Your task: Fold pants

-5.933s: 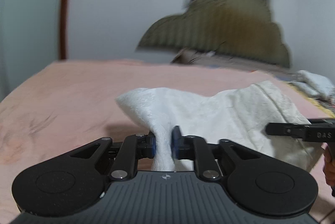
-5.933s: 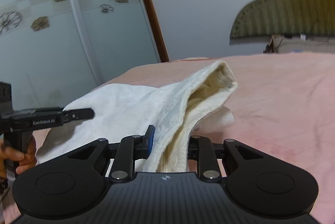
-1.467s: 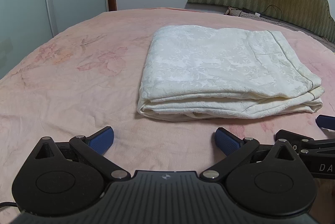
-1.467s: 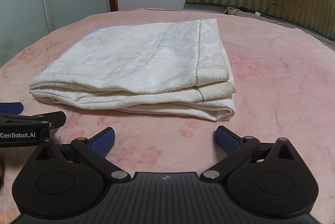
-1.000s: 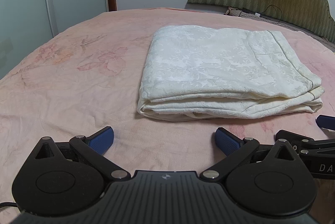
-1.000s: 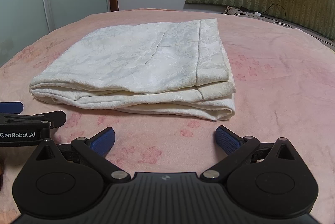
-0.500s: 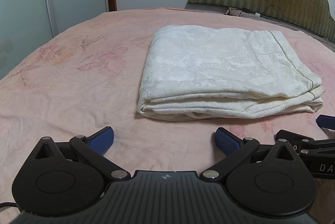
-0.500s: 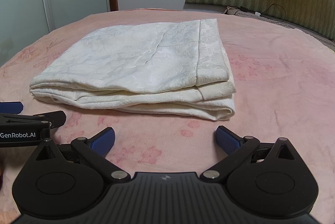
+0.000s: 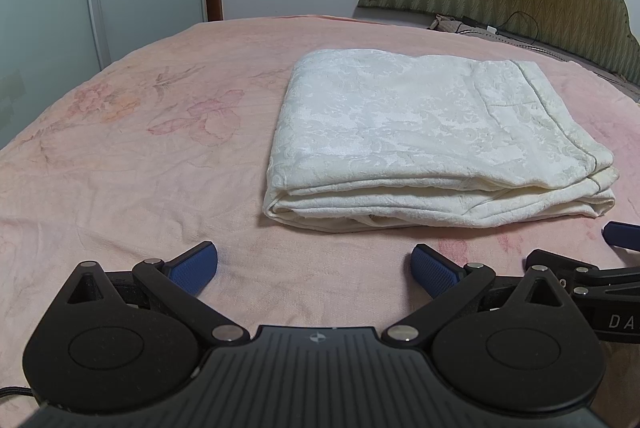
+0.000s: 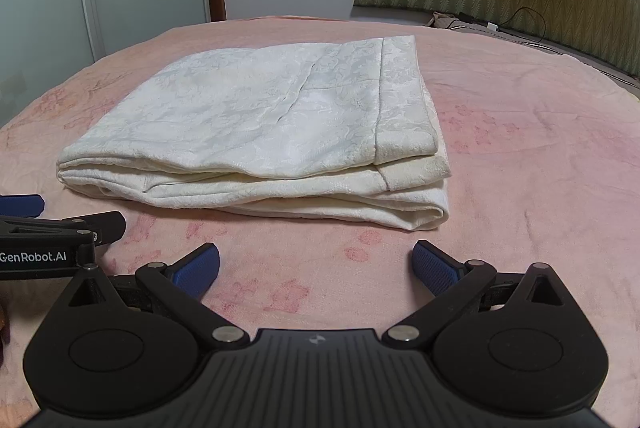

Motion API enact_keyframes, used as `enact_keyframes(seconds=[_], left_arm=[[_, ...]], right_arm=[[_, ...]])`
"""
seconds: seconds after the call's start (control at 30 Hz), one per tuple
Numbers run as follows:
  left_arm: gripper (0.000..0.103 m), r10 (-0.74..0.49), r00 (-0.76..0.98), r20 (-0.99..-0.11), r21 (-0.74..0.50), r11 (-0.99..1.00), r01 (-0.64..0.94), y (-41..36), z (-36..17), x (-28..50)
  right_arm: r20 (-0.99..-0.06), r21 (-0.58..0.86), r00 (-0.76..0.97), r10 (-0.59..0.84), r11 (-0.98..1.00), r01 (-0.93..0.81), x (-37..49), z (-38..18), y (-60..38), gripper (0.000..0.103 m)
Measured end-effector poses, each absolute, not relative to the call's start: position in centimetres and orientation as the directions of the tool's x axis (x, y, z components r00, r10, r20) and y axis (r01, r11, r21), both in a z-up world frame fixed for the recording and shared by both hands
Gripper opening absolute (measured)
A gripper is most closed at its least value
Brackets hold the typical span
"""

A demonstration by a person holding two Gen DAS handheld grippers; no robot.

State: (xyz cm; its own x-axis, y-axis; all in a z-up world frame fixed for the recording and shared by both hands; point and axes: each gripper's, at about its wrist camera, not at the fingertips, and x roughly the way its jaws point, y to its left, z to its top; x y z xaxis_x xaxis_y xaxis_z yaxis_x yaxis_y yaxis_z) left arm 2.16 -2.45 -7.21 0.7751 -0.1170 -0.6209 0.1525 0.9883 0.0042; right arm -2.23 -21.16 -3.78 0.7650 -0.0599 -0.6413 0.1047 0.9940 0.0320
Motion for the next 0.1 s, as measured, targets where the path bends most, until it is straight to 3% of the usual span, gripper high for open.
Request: enact_keyframes(seconds=[0.1], left_arm=[[0.103, -0.114, 0.775, -0.621, 0.008, 0.988, 0.152, -2.57, -7.23, 2.14]], right_arm=[[-0.641, 0.032, 0.765, -0.06, 0.994, 0.105, -2.23, -3.78, -21.13, 0.103]])
